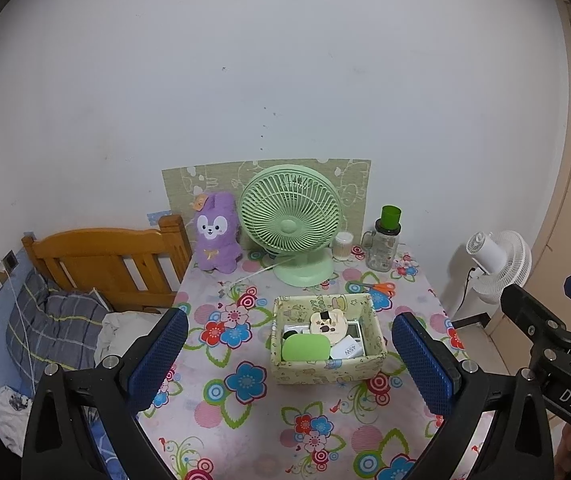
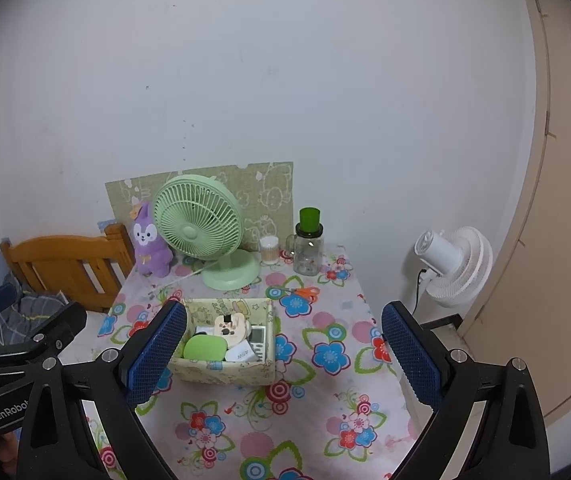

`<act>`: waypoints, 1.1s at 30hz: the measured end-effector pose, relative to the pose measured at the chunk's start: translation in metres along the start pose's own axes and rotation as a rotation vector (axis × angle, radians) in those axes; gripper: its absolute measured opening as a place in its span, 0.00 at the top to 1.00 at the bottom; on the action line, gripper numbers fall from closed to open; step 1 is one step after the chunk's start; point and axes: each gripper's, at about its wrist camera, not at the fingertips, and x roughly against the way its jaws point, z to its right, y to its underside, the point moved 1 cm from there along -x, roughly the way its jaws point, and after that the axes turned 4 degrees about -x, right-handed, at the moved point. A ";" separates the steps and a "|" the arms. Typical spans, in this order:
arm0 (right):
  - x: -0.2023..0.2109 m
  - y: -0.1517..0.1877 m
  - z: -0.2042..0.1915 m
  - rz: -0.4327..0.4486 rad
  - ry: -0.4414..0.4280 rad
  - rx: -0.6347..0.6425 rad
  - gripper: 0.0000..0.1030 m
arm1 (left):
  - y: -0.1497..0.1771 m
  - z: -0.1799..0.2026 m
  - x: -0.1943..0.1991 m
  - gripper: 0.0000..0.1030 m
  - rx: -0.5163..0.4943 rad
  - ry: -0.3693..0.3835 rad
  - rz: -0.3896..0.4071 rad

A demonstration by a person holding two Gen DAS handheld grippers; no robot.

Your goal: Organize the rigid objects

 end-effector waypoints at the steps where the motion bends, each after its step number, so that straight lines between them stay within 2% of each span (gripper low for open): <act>1: -0.001 0.000 0.000 -0.002 0.000 0.001 0.03 | 0.000 0.000 0.000 0.00 0.000 0.000 -0.001; 33: -0.001 0.003 -0.006 -0.005 -0.009 -0.010 0.03 | 0.007 -0.008 0.000 0.00 0.015 -0.028 -0.024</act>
